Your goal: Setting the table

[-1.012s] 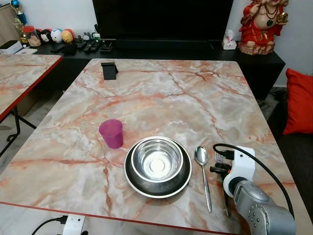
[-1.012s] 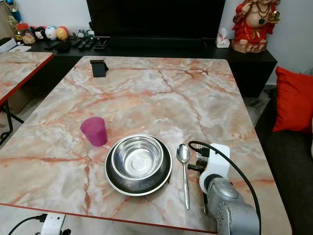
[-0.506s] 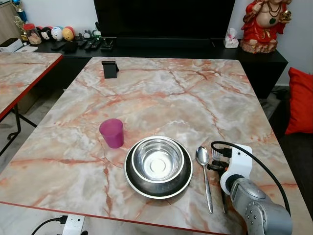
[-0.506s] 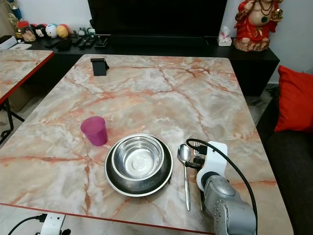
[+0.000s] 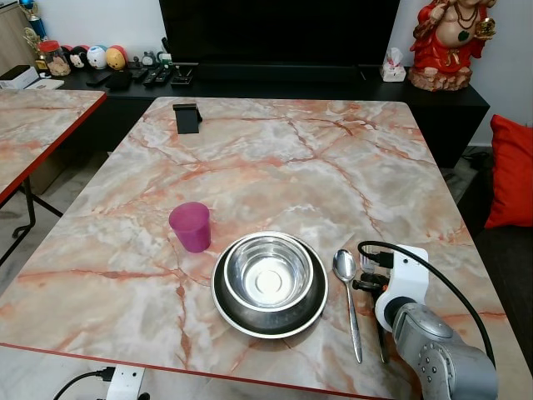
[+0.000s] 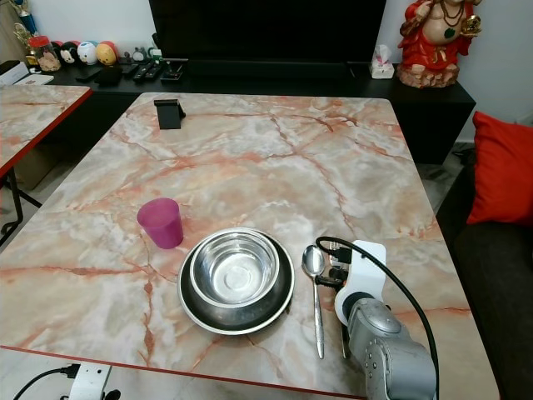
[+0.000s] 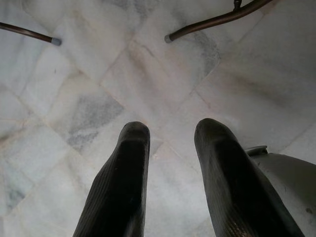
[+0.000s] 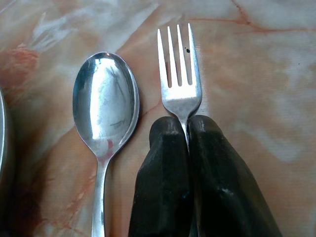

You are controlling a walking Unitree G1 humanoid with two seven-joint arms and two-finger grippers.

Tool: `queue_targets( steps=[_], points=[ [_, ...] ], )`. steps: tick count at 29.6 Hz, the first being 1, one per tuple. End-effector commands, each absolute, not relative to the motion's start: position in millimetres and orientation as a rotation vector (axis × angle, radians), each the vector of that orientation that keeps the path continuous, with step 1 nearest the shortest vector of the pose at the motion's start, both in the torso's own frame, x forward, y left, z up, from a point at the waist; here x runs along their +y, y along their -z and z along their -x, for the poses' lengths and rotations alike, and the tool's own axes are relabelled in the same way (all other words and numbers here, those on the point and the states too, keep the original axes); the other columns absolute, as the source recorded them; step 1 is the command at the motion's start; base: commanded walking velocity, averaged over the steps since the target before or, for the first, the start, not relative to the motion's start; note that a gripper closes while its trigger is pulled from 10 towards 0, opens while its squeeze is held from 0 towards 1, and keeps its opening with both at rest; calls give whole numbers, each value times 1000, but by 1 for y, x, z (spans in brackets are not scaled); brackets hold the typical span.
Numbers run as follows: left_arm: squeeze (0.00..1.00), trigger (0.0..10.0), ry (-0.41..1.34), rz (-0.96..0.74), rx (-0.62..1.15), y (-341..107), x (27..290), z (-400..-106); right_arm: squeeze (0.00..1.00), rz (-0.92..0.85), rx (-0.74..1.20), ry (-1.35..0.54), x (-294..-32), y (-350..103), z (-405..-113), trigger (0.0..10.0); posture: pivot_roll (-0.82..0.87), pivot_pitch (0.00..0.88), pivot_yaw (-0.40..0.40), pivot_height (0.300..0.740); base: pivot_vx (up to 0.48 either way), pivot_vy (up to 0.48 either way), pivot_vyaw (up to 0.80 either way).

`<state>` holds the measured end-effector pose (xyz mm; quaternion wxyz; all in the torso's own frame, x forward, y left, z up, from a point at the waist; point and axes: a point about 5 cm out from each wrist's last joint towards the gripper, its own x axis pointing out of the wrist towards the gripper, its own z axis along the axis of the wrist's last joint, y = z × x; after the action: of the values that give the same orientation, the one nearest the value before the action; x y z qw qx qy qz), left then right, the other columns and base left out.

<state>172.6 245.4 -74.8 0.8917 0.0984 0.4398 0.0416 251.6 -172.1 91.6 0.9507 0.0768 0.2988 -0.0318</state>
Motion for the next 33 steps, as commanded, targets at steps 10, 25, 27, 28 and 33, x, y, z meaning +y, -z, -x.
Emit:
queue_targets(
  steps=[10,25,27,28,33],
  points=[
    [0,10000,-88,-208,944,77,247,-167,816,-153,638,67,-173,-88,-250,10000,-1,39,24,740,0,0,0],
    [0,10000,-88,-206,947,77,247,-167,443,-158,628,84,-174,-92,-252,10000,1,40,25,740,0,0,0],
    [0,10000,-87,-206,948,77,247,-167,443,-157,626,89,-174,-92,-252,10000,1,40,25,740,0,0,0],
    [0,10000,-88,-206,948,77,248,-167,0,-155,622,109,-177,-93,-252,10000,1,40,25,740,0,0,0],
    [0,10000,-87,-205,948,77,248,-167,0,-137,599,155,-184,-97,-255,10000,0,40,28,740,0,0,0]
  ],
)
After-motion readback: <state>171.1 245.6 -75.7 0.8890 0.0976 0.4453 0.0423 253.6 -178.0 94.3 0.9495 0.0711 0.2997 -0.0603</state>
